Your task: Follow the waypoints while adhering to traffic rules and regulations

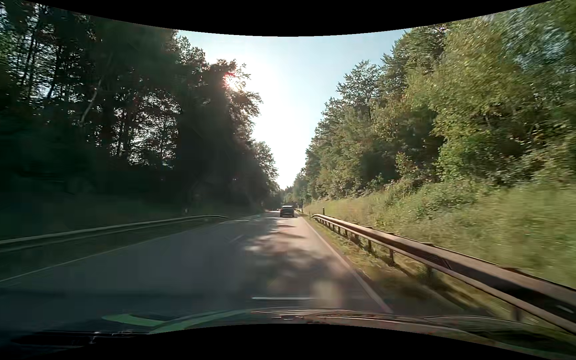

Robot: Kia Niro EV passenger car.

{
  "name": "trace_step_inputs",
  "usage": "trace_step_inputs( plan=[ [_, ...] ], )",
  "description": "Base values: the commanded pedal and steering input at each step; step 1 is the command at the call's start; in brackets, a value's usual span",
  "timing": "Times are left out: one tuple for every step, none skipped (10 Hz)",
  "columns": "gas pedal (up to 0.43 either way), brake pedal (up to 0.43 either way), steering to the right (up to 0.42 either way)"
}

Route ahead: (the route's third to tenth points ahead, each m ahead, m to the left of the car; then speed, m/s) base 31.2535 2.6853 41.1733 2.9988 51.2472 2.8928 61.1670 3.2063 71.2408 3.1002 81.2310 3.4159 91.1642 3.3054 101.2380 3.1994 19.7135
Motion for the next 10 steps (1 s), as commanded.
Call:
trace_step_inputs(
  plan=[
    [0.240, 0.000, -0.001],
    [0.268, 0.000, -0.001],
    [0.280, 0.000, 0.002],
    [0.280, 0.000, 0.003],
    [0.287, 0.000, 0.002],
    [0.287, 0.000, 0.000],
    [0.287, 0.000, -0.004],
    [0.287, 0.000, -0.006],
    [0.287, 0.000, -0.006],
    [0.287, 0.000, -0.004]
  ],
)
